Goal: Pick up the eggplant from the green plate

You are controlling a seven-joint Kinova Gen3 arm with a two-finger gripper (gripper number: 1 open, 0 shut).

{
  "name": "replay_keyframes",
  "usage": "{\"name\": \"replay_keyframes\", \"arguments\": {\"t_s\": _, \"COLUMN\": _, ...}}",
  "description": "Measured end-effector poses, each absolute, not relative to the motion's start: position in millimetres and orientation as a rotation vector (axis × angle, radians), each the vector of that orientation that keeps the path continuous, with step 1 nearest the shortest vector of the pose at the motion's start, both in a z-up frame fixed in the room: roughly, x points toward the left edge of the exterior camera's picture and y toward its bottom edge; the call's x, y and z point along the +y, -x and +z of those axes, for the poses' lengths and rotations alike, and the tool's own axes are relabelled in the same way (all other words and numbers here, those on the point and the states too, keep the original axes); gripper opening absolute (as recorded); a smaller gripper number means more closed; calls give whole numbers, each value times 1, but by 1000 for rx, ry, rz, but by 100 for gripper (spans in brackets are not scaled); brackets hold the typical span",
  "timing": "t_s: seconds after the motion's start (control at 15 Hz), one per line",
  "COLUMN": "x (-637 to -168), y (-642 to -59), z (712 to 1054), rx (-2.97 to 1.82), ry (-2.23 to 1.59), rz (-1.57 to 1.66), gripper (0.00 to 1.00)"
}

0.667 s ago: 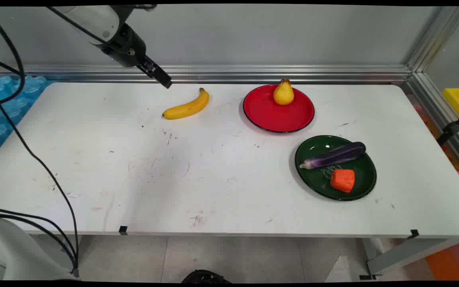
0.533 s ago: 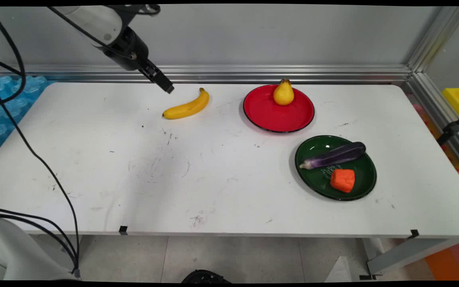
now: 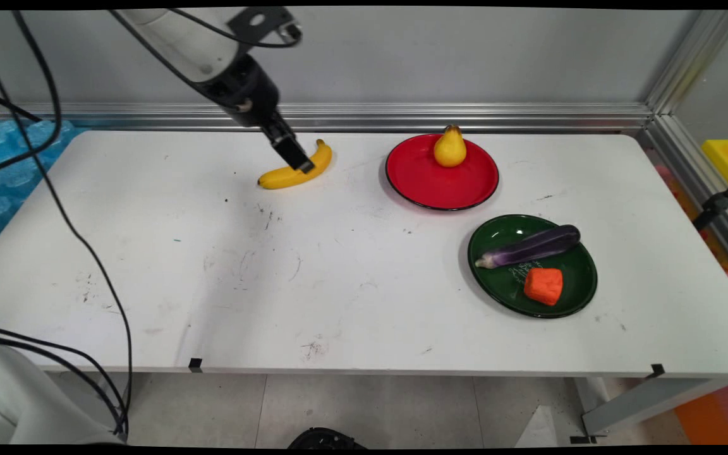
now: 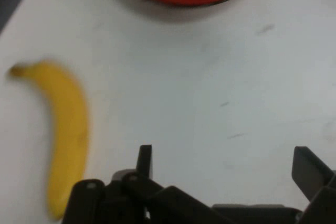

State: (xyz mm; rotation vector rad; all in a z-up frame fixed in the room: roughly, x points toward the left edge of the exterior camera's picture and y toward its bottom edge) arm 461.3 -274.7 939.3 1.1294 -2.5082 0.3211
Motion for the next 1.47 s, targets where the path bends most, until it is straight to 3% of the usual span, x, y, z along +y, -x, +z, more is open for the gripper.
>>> {"name": "replay_keyframes", "arguments": {"t_s": 0.93, "x": -322, "y": -302, "z": 927, "rx": -2544, "ry": -783, "rz": 192, "gripper": 100}}
{"name": "replay_keyframes", "arguments": {"t_s": 1.47, "x": -365, "y": -209, "z": 890, "rx": -2526, "ry": -732, "rz": 183, "gripper": 100}}
